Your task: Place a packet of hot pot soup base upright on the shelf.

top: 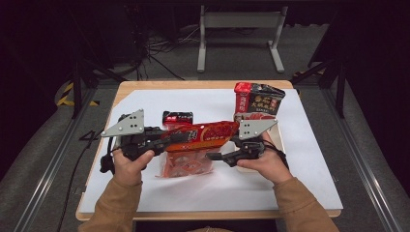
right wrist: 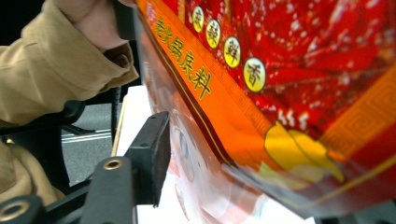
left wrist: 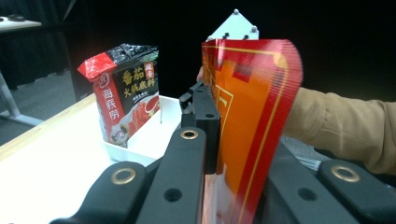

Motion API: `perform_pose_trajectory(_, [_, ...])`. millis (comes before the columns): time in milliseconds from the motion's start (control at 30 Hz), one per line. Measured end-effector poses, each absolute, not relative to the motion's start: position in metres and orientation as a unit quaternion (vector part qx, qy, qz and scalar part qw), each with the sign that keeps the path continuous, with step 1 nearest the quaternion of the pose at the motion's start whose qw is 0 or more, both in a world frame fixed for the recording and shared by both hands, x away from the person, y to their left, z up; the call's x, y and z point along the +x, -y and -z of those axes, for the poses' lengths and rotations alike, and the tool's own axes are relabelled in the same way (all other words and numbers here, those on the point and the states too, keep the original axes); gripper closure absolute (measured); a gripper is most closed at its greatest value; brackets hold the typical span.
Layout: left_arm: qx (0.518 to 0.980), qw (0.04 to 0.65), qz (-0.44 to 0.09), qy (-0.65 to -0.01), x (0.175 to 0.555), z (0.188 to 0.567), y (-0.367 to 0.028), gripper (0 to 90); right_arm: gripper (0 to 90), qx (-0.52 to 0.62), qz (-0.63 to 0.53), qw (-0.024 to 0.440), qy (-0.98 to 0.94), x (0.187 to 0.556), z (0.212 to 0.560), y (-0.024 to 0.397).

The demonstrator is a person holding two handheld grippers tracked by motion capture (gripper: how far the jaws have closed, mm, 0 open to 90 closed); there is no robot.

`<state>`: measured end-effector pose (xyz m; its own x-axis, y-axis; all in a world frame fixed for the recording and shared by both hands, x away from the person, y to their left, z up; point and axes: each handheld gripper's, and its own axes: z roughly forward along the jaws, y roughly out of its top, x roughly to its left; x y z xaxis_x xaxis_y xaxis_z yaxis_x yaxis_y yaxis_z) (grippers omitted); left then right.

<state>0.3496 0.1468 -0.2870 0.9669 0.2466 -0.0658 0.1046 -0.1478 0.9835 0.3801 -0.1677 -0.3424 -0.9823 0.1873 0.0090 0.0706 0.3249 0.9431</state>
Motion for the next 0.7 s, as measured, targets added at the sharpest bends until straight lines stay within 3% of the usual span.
perform_pose_trajectory(167, [0.755,0.643,-0.054,-0.117,0.35,0.288,-0.145,90.0,54.5,0.051,-0.588,0.034,-0.807,0.376,0.343,0.163])
perform_pose_trajectory(300, [0.755,0.642,-0.057,-0.119,0.349,0.288,-0.147,90.0,67.5,0.024,-0.573,0.032,-0.819,0.372,0.344,0.155])
perform_pose_trajectory(700, [0.752,0.645,-0.056,-0.121,0.35,0.287,-0.15,89.4,70.1,0.024,-0.56,0.045,-0.827,0.368,0.333,0.157])
